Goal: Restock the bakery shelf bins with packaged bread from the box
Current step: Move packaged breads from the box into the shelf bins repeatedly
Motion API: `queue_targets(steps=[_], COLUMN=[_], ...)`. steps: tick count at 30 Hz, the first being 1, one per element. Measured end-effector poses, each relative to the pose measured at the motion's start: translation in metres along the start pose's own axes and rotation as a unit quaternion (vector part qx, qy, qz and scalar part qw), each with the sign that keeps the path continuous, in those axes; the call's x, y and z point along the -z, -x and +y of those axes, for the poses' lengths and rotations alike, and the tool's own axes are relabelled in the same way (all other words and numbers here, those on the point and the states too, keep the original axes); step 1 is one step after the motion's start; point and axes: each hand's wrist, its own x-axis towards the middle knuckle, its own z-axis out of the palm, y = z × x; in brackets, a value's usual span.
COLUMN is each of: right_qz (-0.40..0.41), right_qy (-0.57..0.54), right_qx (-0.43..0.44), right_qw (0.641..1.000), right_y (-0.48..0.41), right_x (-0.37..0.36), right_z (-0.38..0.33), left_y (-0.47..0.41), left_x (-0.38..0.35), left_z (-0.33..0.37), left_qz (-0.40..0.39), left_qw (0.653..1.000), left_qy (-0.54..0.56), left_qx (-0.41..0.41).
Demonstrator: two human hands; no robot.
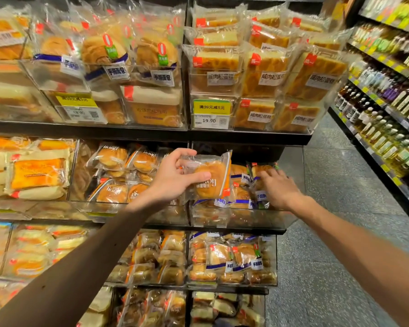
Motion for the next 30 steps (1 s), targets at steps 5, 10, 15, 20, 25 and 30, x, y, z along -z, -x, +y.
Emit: queue_targets(steps=[5,10,15,20,25,30], right_qz=[0.069,-0.053,-0.109,-0.148,-0.174,-0.178], right_qy=[-0.408,-0.54,-0.659,-0.705,-0.625,-0.613], right_qx=[0.033,0.091,0.064,0.056,0.078,0.064], right_qw=[0.91,0.835,0.741,0.692,0.757,0.767], right_y=[0.037,0.072,0.068,0.061,0.064,0.05], right_x=[0.045,0.054,0.037,0.028,0.024,0.032], right_z=[-0.05,-0.116,-0.16,-0.194,-0.233,-0.267], left_y=[0.007,0.028,0.061,0.106,0.134,0.122], left_x=[0.015,0.038,0.065,0.091,0.112,0.137], left_z=[-0.011,-0.022,-0.03,-0.045,-0.07,-0.076], left_qz=[-0.026,0.007,0.081,0.152,0.14,0.16], left_qw=[0.997,0.991,0.988,0.986,0.985,0.966], left_qy=[0.063,0.117,0.118,0.054,-0.068,-0.199], left_qx=[0.047,0.057,0.054,0.053,0.076,0.035])
